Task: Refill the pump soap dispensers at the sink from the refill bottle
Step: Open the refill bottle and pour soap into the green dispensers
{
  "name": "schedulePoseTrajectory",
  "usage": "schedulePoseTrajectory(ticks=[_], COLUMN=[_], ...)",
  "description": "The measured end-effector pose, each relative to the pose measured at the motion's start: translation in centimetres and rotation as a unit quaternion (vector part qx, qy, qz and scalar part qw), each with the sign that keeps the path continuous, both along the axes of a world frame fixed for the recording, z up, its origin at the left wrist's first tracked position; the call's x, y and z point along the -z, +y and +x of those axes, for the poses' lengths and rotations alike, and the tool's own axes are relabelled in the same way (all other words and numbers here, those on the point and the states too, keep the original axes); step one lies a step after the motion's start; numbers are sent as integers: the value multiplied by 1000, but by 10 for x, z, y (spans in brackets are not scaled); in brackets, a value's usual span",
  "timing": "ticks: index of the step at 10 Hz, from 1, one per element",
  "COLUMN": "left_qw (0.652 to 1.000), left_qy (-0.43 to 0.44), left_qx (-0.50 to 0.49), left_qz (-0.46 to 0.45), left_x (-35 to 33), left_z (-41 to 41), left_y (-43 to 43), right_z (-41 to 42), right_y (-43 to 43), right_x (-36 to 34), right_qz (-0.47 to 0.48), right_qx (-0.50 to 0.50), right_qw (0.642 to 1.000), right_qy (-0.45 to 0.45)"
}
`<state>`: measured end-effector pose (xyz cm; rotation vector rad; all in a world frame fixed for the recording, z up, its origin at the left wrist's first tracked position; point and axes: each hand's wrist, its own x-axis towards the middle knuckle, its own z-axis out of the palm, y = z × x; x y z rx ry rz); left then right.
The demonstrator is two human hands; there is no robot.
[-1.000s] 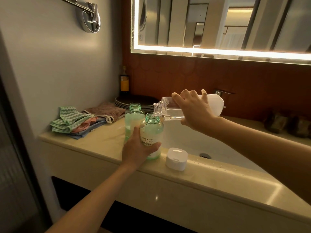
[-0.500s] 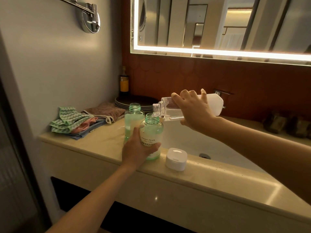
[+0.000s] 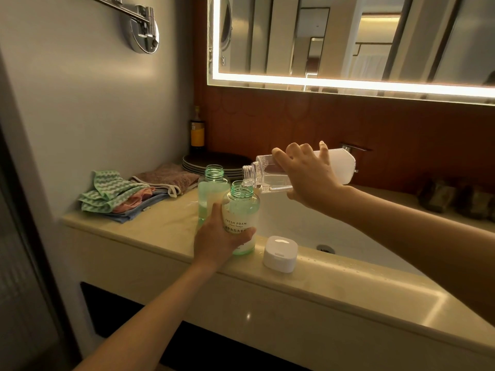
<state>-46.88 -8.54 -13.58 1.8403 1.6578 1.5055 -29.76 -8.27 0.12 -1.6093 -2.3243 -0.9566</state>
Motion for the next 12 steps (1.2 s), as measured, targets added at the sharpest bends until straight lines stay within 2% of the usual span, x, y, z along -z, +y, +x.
schedulePoseTrajectory(ticks=[12], left_qw=[1000], left_qy=[-6], left_qx=[2], left_qz=[12], left_x=[4], left_z=[-1], left_y=[2], right_z=[-2], right_y=[0], right_x=[-4], right_qz=[16], right_qx=[-5], right_qw=[1000], right_qy=[-8])
